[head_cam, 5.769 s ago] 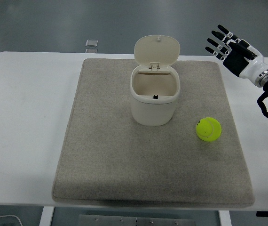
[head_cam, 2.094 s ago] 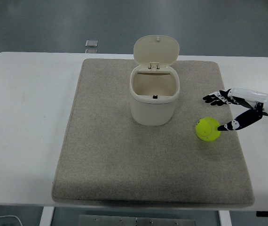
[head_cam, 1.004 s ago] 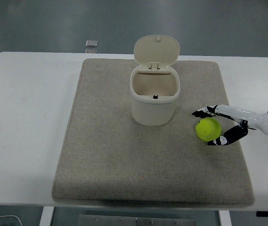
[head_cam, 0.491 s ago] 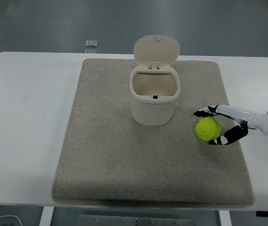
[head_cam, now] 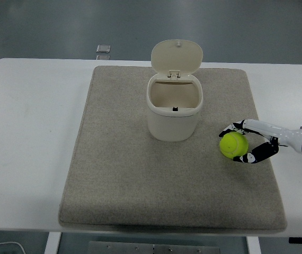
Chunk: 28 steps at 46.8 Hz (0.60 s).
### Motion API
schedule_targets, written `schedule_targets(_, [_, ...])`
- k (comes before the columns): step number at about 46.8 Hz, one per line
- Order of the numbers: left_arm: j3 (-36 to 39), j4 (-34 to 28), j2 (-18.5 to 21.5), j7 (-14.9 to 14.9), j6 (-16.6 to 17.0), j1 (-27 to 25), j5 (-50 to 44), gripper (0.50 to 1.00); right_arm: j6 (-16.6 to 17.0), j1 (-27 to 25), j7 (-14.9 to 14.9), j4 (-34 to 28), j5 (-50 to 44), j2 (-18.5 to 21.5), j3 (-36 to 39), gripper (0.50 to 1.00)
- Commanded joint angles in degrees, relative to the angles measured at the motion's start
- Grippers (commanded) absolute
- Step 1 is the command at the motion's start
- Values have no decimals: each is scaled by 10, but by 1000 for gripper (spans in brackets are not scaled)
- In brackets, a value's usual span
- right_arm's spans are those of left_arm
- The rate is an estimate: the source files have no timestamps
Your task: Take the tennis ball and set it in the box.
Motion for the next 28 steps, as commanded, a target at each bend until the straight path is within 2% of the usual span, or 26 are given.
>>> schedule_targets(1, [0,0,0,0,0,0,0,992,1,9,9,1,5,-2,7,578])
schedule_targets(7, [0,0,0,0,0,0,0,992,5,37,34,3,26,-9,9,500])
schedule_targets(10, [0,0,0,0,0,0,0,992,8,52,42,4,62,-11,20,500])
schedule_targets(18, [0,0,0,0,0,0,0,992,47,103,39,7,173,-24,23,500])
schedule_targets(28, [0,0,0,0,0,0,0,992,55,137,36,10,207,13,22,500])
